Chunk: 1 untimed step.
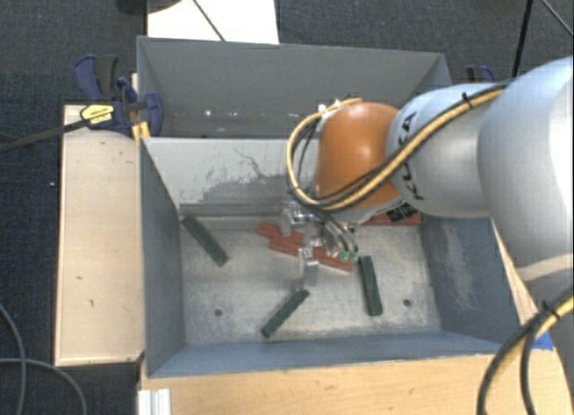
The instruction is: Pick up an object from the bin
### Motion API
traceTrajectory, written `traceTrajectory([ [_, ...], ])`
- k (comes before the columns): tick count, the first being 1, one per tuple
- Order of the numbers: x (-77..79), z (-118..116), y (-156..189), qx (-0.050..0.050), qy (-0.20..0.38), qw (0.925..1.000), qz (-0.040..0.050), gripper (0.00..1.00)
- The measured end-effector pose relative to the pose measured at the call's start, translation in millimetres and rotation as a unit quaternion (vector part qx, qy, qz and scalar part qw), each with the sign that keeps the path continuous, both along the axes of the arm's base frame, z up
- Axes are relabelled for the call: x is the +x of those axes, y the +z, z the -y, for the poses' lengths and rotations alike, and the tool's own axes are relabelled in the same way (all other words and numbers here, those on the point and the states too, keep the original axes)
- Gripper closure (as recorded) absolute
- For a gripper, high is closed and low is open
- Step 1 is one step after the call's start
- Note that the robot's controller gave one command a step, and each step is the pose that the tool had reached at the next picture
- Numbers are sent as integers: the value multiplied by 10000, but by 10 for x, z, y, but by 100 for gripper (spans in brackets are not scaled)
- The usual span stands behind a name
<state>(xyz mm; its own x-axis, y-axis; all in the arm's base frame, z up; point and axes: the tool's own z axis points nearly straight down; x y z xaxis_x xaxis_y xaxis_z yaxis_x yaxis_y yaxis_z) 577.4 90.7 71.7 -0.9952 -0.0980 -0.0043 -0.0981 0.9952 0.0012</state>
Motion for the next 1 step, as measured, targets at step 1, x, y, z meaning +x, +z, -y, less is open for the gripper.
traceTrajectory([
  [1, 42, -40, -5, -3, -22, 10000, -3, 0],
])
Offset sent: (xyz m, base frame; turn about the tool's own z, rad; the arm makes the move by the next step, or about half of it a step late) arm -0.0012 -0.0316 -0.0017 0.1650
